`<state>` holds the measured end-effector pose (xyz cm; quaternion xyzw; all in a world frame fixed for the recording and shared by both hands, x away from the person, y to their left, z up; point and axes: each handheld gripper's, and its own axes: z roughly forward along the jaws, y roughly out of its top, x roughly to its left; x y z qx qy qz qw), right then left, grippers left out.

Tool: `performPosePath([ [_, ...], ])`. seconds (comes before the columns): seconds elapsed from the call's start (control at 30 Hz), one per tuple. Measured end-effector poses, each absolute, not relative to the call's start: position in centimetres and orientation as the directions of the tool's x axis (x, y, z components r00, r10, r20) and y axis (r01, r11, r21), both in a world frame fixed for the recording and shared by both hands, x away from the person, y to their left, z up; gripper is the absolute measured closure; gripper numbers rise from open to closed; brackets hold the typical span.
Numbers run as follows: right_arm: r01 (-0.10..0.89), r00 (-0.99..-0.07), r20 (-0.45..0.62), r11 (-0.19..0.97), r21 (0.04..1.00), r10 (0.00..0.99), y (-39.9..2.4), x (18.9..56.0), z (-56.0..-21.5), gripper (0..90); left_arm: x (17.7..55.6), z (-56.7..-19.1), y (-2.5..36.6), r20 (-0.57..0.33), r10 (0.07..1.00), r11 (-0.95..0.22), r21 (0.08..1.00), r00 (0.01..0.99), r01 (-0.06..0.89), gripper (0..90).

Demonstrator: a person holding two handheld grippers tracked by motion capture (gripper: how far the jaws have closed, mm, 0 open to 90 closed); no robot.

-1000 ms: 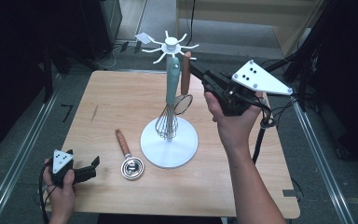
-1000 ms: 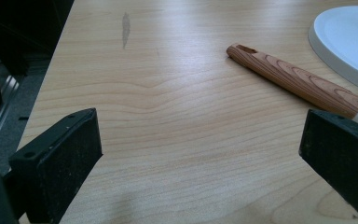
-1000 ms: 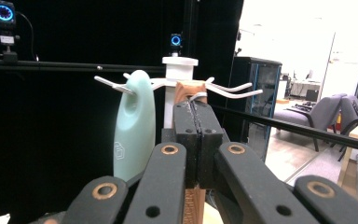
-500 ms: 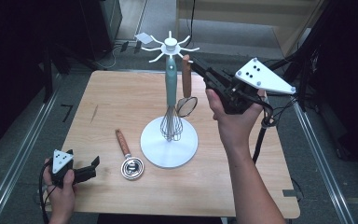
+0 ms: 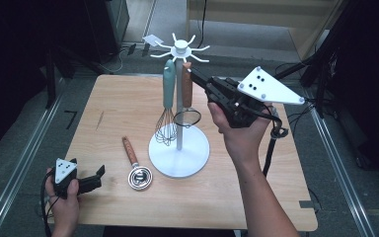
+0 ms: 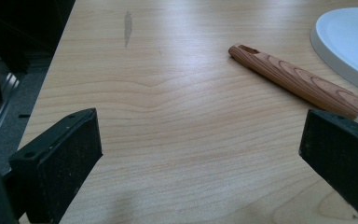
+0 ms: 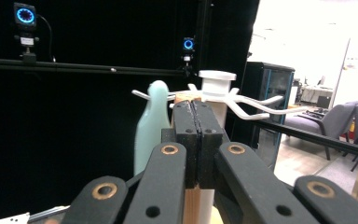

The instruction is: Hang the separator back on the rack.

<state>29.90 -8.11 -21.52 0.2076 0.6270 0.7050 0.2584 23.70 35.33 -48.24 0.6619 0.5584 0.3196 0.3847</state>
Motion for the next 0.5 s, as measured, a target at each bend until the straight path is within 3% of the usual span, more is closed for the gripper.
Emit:
performPosePath([
  [0.5,-0.097,-0.776,-0.035,-0.065,0.993,0.63,-7.82,29.85,-22.05,90.0,23.68,-48.19,35.32,-0.01,0.984,-0.08,0.863,0.176,0.499,0.0],
])
